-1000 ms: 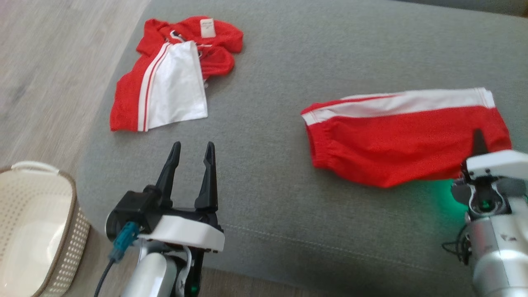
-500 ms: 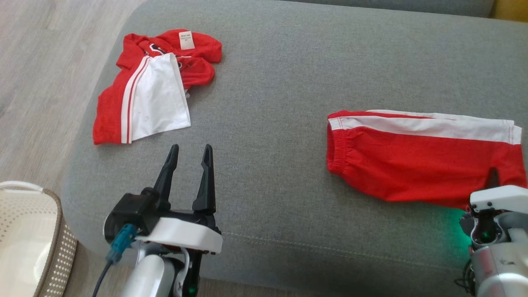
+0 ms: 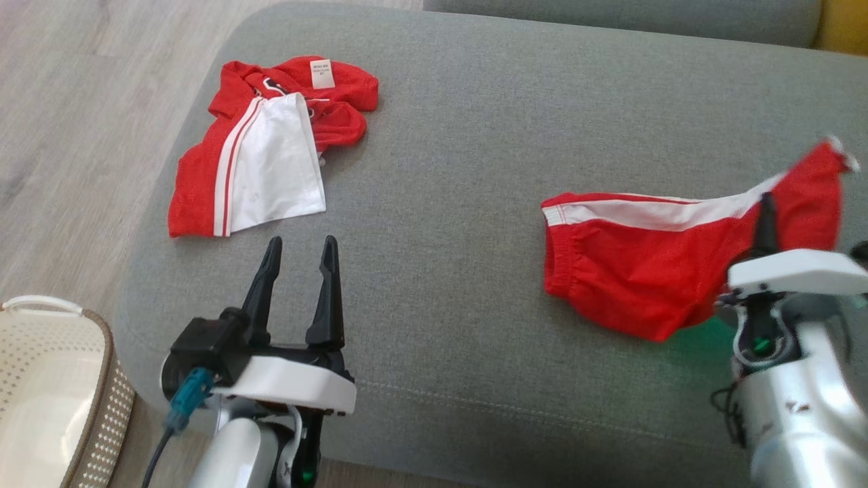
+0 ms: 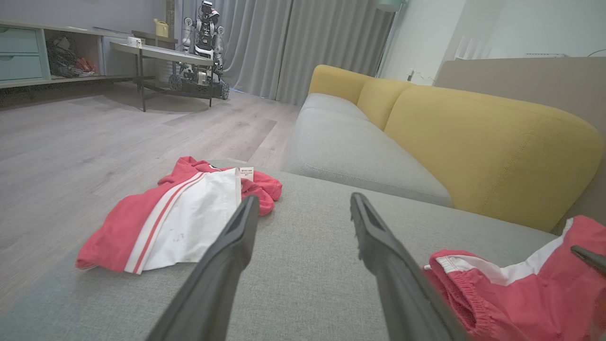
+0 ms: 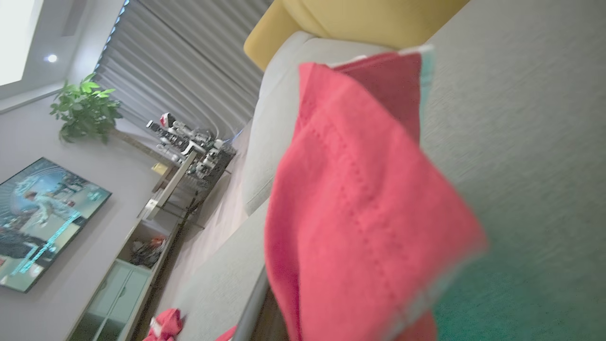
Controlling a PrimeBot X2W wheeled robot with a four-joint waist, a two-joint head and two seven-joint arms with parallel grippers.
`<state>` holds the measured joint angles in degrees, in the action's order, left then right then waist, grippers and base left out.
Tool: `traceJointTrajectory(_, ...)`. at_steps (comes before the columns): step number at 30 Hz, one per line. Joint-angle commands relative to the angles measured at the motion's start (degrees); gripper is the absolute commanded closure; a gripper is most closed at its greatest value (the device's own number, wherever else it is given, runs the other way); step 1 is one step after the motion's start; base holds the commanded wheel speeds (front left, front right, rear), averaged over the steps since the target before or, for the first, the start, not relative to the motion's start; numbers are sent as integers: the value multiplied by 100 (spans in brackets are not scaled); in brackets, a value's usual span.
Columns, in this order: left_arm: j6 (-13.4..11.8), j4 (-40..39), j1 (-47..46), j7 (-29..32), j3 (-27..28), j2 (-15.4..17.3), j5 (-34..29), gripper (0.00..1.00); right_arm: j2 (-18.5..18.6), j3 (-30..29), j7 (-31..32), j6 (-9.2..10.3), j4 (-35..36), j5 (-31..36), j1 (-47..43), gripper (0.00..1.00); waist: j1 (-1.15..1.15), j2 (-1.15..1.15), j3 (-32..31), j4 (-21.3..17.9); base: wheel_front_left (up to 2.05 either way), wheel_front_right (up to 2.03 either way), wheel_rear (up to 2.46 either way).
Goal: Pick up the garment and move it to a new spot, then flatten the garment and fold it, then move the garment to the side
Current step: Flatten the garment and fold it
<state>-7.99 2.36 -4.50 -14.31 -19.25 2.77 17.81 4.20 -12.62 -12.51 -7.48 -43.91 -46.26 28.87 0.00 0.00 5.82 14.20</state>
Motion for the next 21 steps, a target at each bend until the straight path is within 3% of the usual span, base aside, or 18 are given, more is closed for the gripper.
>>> traceJointTrajectory(1,37,-164,-94,-69,240,10,7,0,-74,325,60,-1,397,-168,-54,100,0,0,-10,9,0,0,0)
traceJointTrajectory(10,59,-148,-76,-69,286,10,-15,0,-115,1653,219,-1,1688,-866,-737,100,0,0,-81,14,0,0,0)
traceJointTrajectory(21,34,-157,-73,-69,253,10,27,0,60,2749,231,-1,2068,-1060,-1014,100,0,0,-46,71,0,0,0)
